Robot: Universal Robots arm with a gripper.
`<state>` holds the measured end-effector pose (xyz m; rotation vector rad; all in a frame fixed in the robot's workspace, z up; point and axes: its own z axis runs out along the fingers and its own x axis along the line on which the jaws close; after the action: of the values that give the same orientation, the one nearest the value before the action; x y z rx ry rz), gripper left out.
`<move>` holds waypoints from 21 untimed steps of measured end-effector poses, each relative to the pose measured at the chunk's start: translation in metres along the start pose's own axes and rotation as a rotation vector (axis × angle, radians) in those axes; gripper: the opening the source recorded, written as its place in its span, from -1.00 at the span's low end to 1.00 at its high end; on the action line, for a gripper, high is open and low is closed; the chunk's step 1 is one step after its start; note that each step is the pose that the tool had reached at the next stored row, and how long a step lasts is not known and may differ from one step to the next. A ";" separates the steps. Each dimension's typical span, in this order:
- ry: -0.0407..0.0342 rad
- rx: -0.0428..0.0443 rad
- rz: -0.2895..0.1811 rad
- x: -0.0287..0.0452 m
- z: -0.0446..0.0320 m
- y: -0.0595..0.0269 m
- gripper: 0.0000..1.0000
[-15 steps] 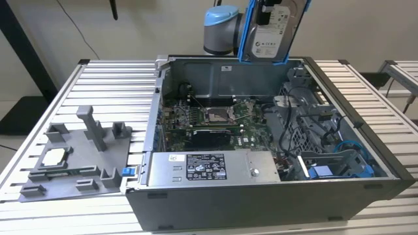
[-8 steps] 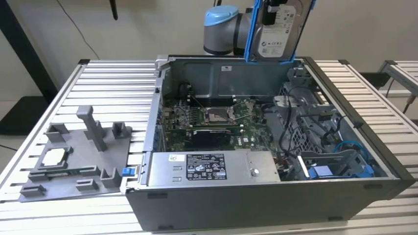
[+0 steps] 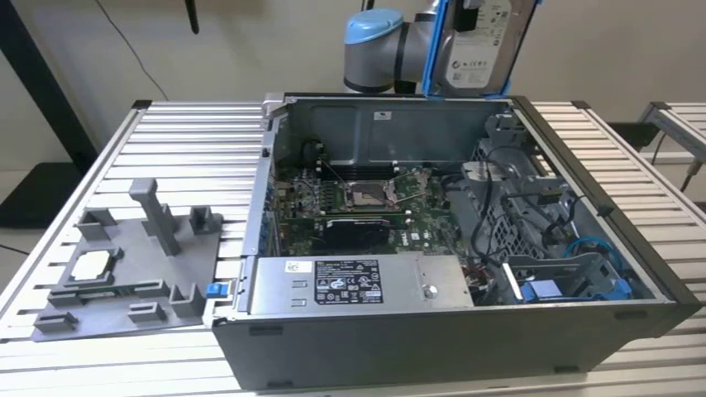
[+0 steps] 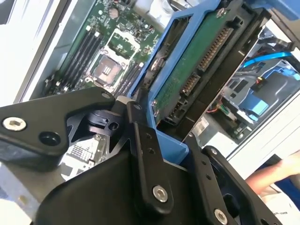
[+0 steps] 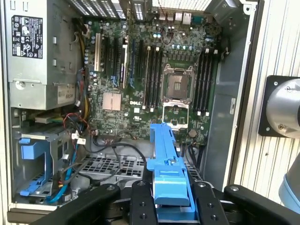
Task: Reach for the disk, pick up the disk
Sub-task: 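Pick up the disk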
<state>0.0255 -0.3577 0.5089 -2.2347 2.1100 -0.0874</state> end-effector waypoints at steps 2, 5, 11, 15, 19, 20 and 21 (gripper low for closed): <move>-0.0003 0.0001 0.000 0.0003 -0.0075 -0.0013 -1.00; -0.0015 -0.0001 0.000 0.0004 -0.0147 -0.0024 -1.00; -0.0016 -0.0002 0.000 0.0011 -0.0137 -0.0115 -1.00; -0.0015 -0.0001 0.001 0.0017 -0.0124 -0.0244 -1.00; -0.0016 -0.0002 0.002 0.0022 -0.0119 -0.0297 -1.00; -0.0015 -0.0002 0.002 0.0023 -0.0117 -0.0323 -1.00; -0.0014 -0.0002 0.002 0.0024 -0.0115 -0.0348 -1.00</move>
<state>0.0593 -0.3583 0.5234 -2.2324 2.1112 -0.0855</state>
